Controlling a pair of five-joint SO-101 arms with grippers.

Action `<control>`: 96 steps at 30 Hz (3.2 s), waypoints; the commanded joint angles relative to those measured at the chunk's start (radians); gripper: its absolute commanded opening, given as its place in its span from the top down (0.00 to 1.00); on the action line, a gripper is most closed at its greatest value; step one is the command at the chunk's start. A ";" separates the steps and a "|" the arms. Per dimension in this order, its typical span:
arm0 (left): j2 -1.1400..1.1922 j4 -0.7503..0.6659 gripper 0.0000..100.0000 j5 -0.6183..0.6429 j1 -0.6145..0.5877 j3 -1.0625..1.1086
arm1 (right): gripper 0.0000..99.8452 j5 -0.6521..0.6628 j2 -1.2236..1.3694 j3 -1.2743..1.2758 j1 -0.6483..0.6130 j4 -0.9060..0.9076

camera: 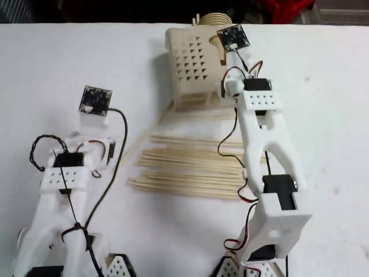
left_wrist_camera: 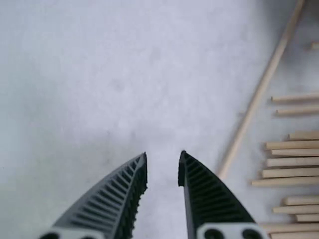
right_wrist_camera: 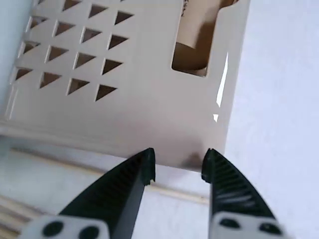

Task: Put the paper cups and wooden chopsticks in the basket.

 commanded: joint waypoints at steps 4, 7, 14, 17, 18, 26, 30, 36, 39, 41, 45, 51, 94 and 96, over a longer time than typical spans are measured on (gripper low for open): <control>-0.028 -0.025 0.88 -0.008 0.004 -0.003 | 0.83 0.149 0.010 0.137 0.061 -0.024; -0.028 -0.025 0.88 -0.006 0.004 -0.003 | 0.83 0.207 -0.025 0.296 0.065 -0.136; -0.028 -0.023 0.88 -0.005 0.004 -0.003 | 0.84 0.301 -0.134 0.542 0.099 -0.262; -0.028 -0.021 0.88 -0.005 0.004 -0.003 | 0.84 0.278 -0.182 0.535 0.128 -0.229; -0.028 -0.021 0.88 -0.005 0.004 -0.003 | 0.84 0.267 -0.203 0.535 0.130 -0.220; -0.028 -0.025 0.88 -0.005 0.004 -0.002 | 0.83 0.021 -0.532 0.439 0.070 -0.197; -0.028 -0.025 0.88 -0.005 0.004 -0.002 | 0.83 0.011 -0.533 0.338 -0.027 -0.203; -0.027 -0.025 0.88 -0.005 0.004 -0.002 | 0.84 0.011 -0.309 0.311 -0.051 -0.398; -0.027 -0.025 0.88 -0.005 0.004 -0.002 | 0.84 0.011 -0.205 0.308 -0.039 -0.418; -0.027 -0.025 0.88 -0.005 0.004 -0.002 | 0.84 0.011 -0.166 0.316 -0.028 -0.418; -0.027 -0.025 0.88 -0.005 0.004 -0.002 | 0.84 0.020 -0.139 0.373 0.008 -0.421; -0.027 -0.025 0.88 -0.005 0.004 -0.002 | 0.84 0.144 -0.140 0.502 0.035 -0.418; 0.143 0.353 0.87 0.072 0.338 -0.937 | 0.87 0.393 -0.297 0.772 0.280 -0.265; 0.249 0.420 0.83 0.117 0.360 -1.091 | 0.87 0.387 -0.297 0.772 0.280 -0.266</control>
